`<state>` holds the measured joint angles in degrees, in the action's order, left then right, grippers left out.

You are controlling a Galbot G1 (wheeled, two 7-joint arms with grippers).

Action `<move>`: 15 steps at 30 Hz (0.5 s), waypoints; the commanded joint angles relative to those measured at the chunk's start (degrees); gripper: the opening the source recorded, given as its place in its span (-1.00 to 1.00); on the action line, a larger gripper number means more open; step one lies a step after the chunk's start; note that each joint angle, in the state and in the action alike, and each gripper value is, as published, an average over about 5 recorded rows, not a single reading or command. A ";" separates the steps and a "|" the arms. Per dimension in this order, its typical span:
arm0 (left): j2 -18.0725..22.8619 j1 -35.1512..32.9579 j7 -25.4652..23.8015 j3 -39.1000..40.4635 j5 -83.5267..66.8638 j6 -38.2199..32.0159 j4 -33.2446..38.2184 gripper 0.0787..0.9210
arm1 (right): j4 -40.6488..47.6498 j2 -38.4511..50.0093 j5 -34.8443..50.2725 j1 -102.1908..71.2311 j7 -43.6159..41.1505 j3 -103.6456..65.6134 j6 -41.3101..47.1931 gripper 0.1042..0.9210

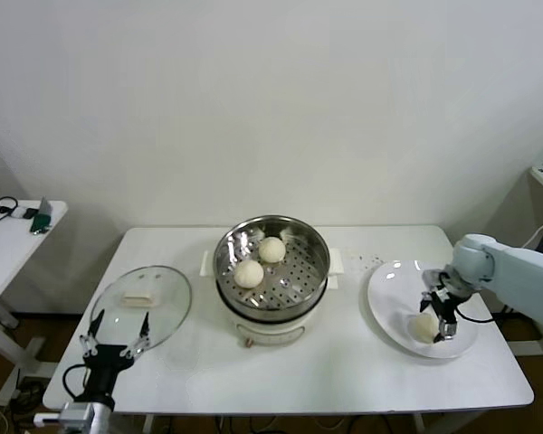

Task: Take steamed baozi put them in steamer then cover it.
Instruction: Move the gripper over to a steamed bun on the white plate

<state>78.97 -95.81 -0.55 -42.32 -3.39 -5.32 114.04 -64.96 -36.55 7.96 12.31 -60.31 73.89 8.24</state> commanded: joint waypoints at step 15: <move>0.40 0.11 0.10 0.48 0.32 -0.06 -0.40 0.77 | 0.96 -0.66 -0.75 0.83 -1.87 0.64 -1.18 0.47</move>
<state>79.35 -95.71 -0.48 -41.87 -3.12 -5.38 113.67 -64.21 -37.10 7.37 12.65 -61.93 73.85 7.26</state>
